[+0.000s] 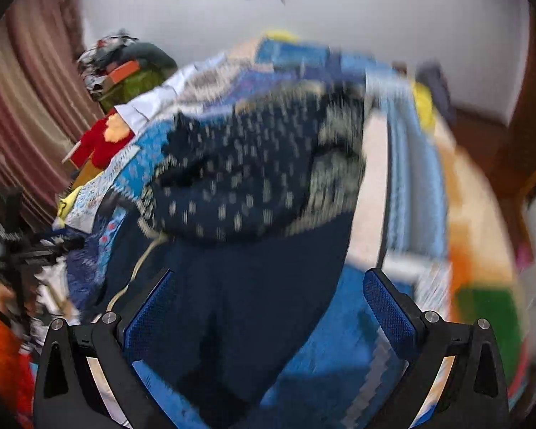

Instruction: Fold large clothes

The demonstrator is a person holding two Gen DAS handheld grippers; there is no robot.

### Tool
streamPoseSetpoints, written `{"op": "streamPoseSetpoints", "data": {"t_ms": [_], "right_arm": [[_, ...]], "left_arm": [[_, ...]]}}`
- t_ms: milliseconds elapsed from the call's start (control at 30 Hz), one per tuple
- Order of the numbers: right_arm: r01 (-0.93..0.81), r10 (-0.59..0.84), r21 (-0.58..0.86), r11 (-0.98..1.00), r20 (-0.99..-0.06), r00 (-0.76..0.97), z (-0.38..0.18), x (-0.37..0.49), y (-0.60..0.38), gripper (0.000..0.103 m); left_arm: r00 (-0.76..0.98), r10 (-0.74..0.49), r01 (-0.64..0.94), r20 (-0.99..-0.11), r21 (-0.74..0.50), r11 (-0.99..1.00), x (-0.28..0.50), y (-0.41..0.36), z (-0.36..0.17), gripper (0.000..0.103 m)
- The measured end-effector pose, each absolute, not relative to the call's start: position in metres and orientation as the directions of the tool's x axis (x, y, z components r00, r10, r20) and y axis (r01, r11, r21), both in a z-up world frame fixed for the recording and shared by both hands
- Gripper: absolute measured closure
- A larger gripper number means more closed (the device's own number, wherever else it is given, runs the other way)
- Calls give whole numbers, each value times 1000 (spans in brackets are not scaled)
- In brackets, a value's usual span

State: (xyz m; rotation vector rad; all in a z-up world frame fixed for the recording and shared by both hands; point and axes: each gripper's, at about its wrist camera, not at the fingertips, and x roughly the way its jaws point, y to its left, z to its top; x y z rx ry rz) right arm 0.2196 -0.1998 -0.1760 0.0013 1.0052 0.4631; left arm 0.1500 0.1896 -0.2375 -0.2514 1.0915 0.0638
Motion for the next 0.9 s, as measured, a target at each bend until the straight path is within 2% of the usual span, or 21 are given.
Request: {"op": "streamPoseSetpoints", "data": {"t_ms": [133, 233, 300, 367, 400, 433, 467, 500, 533, 567, 600, 633, 733, 900], "right_arm": [[-330, 462, 356, 874, -819, 341, -199, 214, -210, 1], [-326, 519, 425, 845, -797, 308, -205, 210, -211, 6], [-340, 525, 424, 839, -796, 303, -207, 208, -207, 8], [-357, 517, 410, 840, -804, 294, -209, 208, -200, 19], [-373, 513, 399, 837, -809, 286, -209, 209, -195, 23], [-386, 515, 396, 833, -811, 279, -209, 210, -191, 35], [-399, 515, 392, 829, -814, 271, -210, 210, -187, 50], [-408, 512, 385, 828, -816, 269, -210, 212, -186, 59], [-415, 507, 376, 829, -819, 271, -210, 213, -183, 73], [-418, 507, 375, 828, -819, 269, -211, 215, -182, 80], [-418, 514, 383, 824, -816, 266, -211, 217, -181, 83], [-417, 522, 392, 820, -811, 263, -211, 220, -182, 88], [-413, 553, 426, 805, -791, 261, -208, 228, -183, 93], [-437, 594, 440, 785, -735, 327, -185, 249, -179, 94]], "left_arm": [[375, -192, -253, -907, -299, 920, 138, 204, -284, 0], [349, -277, -293, -895, -385, 875, 134, 210, -310, 1], [338, -347, -306, -875, -451, 839, 136, 210, -325, 7], [317, -431, -315, -845, -522, 792, 140, 206, -338, 22], [317, -431, -313, -845, -522, 793, 143, 200, -341, 22], [327, -420, -305, -847, -515, 801, 144, 199, -338, 30], [338, -424, -283, -840, -521, 805, 145, 193, -333, 43], [344, -430, -275, -835, -528, 804, 146, 191, -330, 50], [348, -435, -264, -830, -533, 804, 147, 188, -326, 66], [348, -422, -247, -837, -516, 820, 149, 183, -318, 76], [351, -386, -231, -853, -478, 847, 151, 178, -310, 81], [354, -363, -217, -862, -453, 865, 153, 176, -304, 93], [392, -348, -166, -852, -438, 884, 161, 171, -273, 93], [516, -319, -102, -795, -427, 899, 185, 170, -205, 94]]}}
